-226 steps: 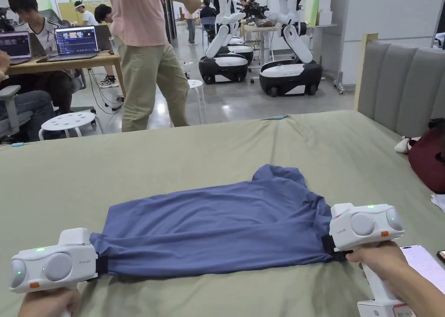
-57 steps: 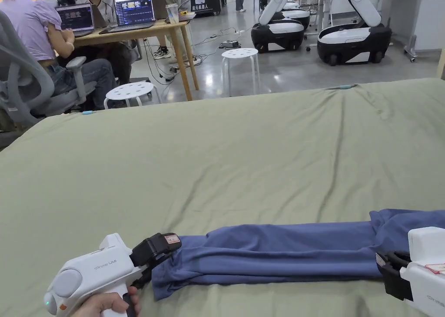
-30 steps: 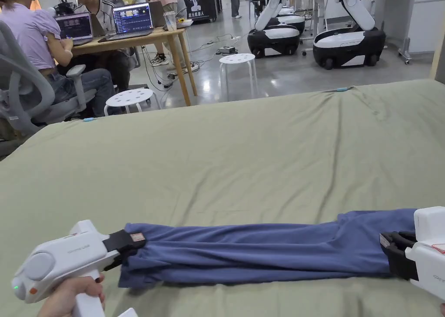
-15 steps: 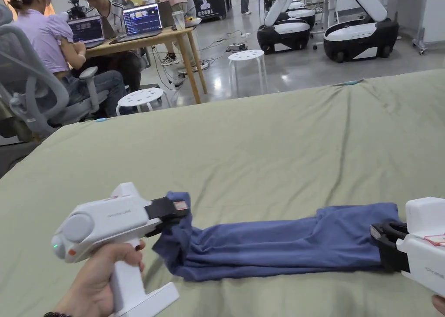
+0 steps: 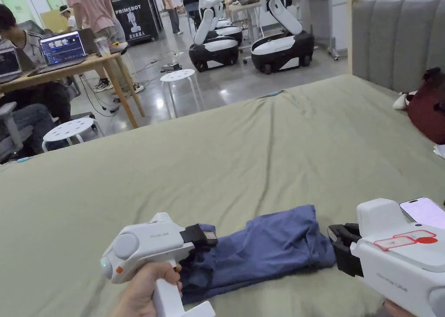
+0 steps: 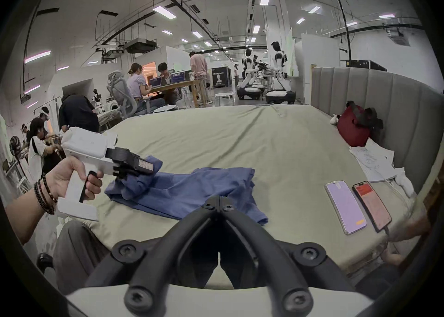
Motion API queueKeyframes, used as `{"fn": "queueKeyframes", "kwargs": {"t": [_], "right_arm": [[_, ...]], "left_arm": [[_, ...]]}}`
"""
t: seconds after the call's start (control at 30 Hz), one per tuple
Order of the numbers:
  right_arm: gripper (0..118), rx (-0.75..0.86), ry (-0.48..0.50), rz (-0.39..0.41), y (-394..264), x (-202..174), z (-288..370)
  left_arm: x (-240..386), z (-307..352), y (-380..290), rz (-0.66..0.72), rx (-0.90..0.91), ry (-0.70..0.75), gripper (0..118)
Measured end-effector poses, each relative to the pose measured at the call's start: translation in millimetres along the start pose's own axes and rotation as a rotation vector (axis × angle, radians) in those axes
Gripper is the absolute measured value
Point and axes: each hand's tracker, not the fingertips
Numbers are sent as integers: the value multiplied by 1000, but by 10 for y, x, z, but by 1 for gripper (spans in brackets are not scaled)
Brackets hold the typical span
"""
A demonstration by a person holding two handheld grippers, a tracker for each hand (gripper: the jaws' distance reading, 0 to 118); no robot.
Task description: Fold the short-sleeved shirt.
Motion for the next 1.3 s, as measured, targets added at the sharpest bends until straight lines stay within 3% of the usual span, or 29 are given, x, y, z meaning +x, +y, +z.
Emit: {"fn": "queueKeyframes", "kwargs": {"t": [0.13, 0.17, 0.2, 0.23, 0.27, 0.3, 0.33, 0.47, 0.5, 0.53, 0.57, 0.6, 0.67, 0.73, 0.87, 1.0, 1.07, 1.3], "right_arm": [[0, 7, 19, -61, -42, 56, 47], [0, 8, 20, -62, -48, 63, 61], [0, 7, 18, -59, -50, 65, 69], [0, 4, 14, -55, -49, 67, 73], [0, 2, 12, -53, -48, 71, 77], [0, 0, 12, -52, -47, 80, 82], [0, -2, 14, -52, -45, 84, 84], [0, -6, 8, -50, -33, 80, 78], [0, -6, 9, -54, -32, 66, 76], [0, -5, 12, -58, -31, 49, 74], [0, -4, 18, -62, -30, 35, 68], [0, -2, 24, -66, -28, 9, 60], [0, -3, 36, -67, -20, -53, 31], [0, -7, 45, -58, -14, -121, 8], [0, -29, 61, -18, -11, -231, -24], [0, -41, 42, 11, -1, -304, -15], [0, -47, 31, 21, 13, -328, -21], [0, -37, -61, 61, 95, -399, -208]], "left_arm": [[85, -132, -62, -31, -32, -30, 13], [76, -148, -89, -41, -32, -1, 21], [51, -156, -106, -45, -35, 18, 32], [23, -154, -115, -43, -31, 18, 53], [-3, -133, -121, -43, -22, 18, 87], [-26, -80, -126, -47, 7, 12, 111], [-45, -8, -118, -42, 49, -26, 118], [-130, 369, 60, 8, 140, -47, 118], [-162, 448, 92, 22, 142, -48, 110], [-179, 496, 95, 26, 145, -48, 85], [-200, 528, 87, 27, 149, -58, 31], [-200, 513, 60, 23, 145, -49, 1], [-182, 458, -52, -4, 96, 26, 2], [-152, 315, -149, -64, 9, 13, 2], [-82, -149, -412, -50, -87, -4, 2], [38, -488, -551, -41, -69, 14, 0], [43, -496, -486, 7, -78, 9, 0], [-11, 197, -290, -84, 35, -46, 0]]}}
